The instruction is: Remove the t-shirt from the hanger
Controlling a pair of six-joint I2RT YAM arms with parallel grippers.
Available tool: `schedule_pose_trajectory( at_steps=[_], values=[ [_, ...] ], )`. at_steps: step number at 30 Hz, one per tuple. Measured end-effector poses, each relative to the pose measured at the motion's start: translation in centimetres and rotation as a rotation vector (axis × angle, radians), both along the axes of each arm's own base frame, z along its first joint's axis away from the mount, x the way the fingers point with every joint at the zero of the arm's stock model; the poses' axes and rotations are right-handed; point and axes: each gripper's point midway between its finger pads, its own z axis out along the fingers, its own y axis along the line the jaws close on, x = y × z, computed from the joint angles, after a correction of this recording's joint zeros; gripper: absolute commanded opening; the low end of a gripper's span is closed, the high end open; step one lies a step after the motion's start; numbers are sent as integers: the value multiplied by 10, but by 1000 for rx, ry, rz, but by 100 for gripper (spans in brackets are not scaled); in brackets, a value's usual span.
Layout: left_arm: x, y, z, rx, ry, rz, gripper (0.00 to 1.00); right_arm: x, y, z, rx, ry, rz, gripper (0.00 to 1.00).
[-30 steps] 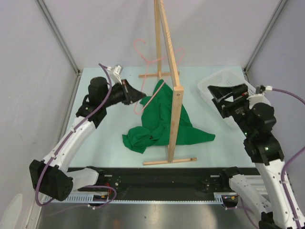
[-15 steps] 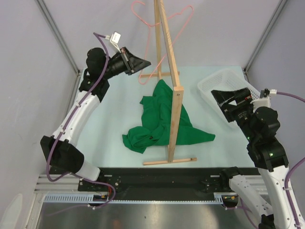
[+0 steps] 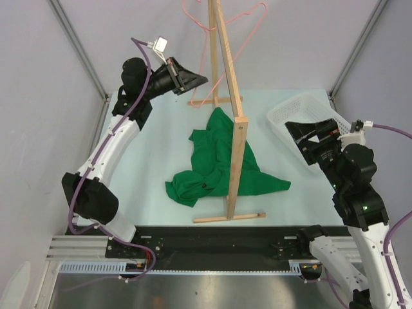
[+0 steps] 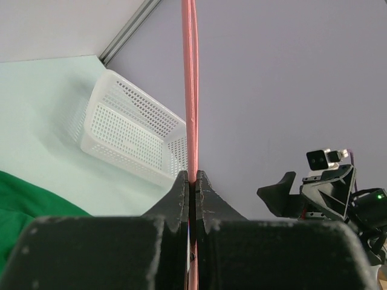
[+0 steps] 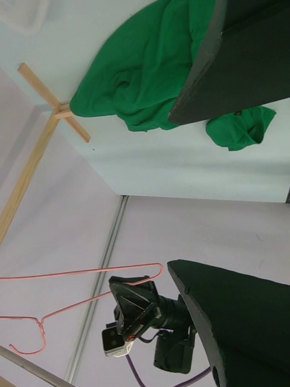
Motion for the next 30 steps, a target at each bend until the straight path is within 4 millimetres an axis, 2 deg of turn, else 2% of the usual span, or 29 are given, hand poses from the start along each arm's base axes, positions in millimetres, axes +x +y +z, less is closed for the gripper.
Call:
schedule_pose_trajectory(
  at_steps=[8, 22, 30],
  values=[
    [-5, -8, 1, -3, -4, -19, 0, 3, 2, -10, -4, 21, 3, 99],
    [-13, -29, 8, -13, -22, -68, 0, 3, 2, -10, -4, 21, 4, 99],
    [-18, -39, 4, -6, -17, -91, 0, 3, 2, -9, -3, 18, 8, 99]
  ],
)
